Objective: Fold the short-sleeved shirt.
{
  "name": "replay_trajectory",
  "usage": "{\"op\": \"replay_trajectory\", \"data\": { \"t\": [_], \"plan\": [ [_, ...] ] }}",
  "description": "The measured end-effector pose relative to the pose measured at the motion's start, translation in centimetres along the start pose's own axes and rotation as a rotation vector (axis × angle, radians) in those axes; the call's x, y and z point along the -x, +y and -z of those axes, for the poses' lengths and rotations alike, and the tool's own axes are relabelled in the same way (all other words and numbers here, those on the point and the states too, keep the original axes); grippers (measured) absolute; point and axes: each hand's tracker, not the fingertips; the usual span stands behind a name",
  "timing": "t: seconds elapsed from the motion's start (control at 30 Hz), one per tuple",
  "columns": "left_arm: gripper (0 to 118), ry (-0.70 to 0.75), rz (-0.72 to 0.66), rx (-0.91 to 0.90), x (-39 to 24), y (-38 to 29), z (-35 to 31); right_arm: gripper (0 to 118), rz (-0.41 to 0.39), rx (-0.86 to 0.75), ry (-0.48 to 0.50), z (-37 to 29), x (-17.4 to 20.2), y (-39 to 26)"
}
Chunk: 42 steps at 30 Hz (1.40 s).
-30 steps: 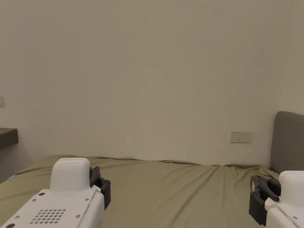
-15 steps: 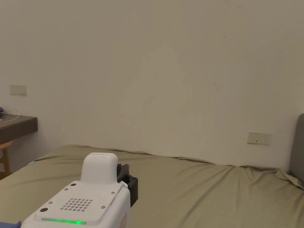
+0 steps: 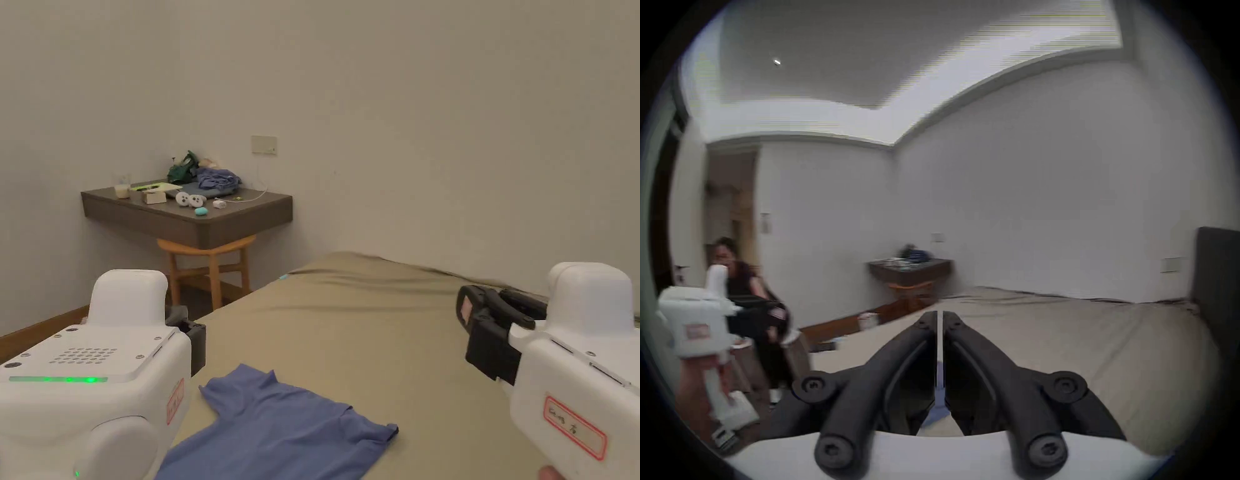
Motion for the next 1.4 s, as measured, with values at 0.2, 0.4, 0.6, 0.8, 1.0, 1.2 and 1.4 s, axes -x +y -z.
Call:
{"op": "replay_trajectory", "data": {
  "t": [0.2,0.4,0.6,0.8,1.0,1.2,1.4],
  "plan": [
    [11,-0.116,0.018,0.061,-3.1,-1.4,4.3,6,-0.088,0.006,-0.012,-0.5,0.5,-0.9],
    [11,-0.362,0.020,0.289,-11.0,-6.6,15.3,6,-0.012,0.104,-0.078,-1.2,-4.2,-2.3],
    [11,-0.399,0.027,0.510,-17.2,-14.0,26.3,6,-0.047,0.240,-0.162,1.1,-7.4,-5.3],
    [12,-0.372,0.135,0.650,-21.6,-21.9,33.8,6,-0.045,0.331,-0.169,4.3,-8.5,-8.2],
    [41,-0.302,0.206,0.691,-23.6,-27.7,37.6,6,-0.041,0.395,-0.170,5.6,-9.1,-9.8],
    [117,-0.248,0.224,0.623,-24.1,-28.8,38.3,6,-0.057,0.434,-0.163,5.9,-9.0,-10.7],
    [118,-0.337,0.138,0.633,-23.1,-27.4,37.2,6,-0.058,0.462,-0.149,5.6,-8.8,-11.5]
  ]
}}
